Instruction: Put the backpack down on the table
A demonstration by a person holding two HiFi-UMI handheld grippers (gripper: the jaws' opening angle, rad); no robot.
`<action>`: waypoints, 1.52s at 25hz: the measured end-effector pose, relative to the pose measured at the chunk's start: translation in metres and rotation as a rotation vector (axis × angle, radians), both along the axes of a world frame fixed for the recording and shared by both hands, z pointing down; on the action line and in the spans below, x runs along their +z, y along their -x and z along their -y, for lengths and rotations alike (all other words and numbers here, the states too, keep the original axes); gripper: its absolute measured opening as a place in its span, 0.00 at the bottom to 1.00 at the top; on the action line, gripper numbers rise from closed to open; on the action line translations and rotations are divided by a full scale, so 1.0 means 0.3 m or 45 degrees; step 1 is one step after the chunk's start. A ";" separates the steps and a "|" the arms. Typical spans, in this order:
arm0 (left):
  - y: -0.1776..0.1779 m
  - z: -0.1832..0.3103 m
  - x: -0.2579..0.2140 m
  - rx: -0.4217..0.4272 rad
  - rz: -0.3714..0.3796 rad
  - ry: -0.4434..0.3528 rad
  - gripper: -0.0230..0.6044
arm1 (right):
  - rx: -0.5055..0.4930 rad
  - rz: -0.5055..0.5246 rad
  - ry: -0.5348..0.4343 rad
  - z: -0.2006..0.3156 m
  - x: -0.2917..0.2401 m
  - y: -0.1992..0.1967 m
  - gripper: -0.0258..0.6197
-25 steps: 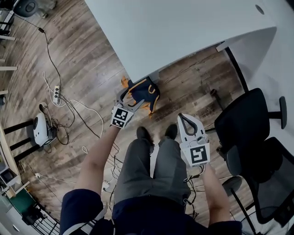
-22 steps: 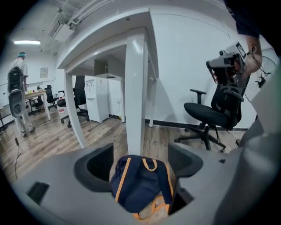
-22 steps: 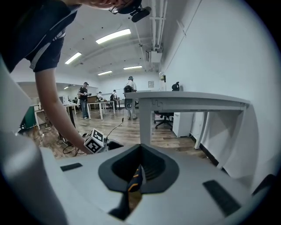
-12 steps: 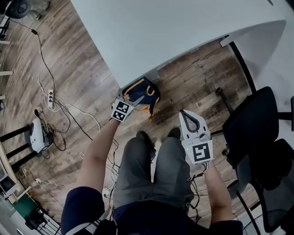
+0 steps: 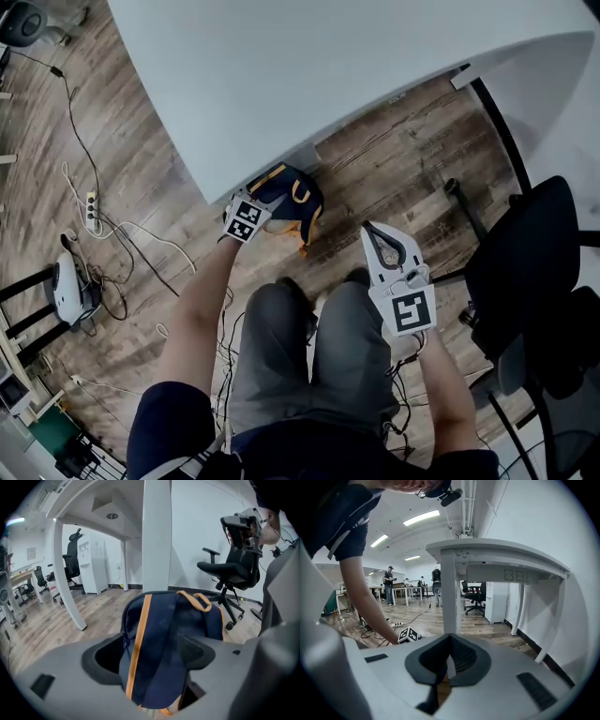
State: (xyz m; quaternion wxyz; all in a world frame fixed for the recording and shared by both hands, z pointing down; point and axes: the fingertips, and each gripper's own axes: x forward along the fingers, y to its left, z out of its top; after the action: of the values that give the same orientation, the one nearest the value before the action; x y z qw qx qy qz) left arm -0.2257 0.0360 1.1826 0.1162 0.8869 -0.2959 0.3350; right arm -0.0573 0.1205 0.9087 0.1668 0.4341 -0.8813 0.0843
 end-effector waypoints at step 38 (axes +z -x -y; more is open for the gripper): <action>-0.028 -0.091 -0.339 -0.079 -0.234 -0.109 0.04 | -0.011 0.013 0.028 -0.024 -0.051 0.045 0.04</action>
State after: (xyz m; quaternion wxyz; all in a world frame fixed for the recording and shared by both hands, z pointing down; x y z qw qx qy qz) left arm -0.2172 0.0633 1.0809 0.1152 0.9084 -0.3255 0.2356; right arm -0.0707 0.1276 0.8933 0.1673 0.4280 -0.8830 0.0954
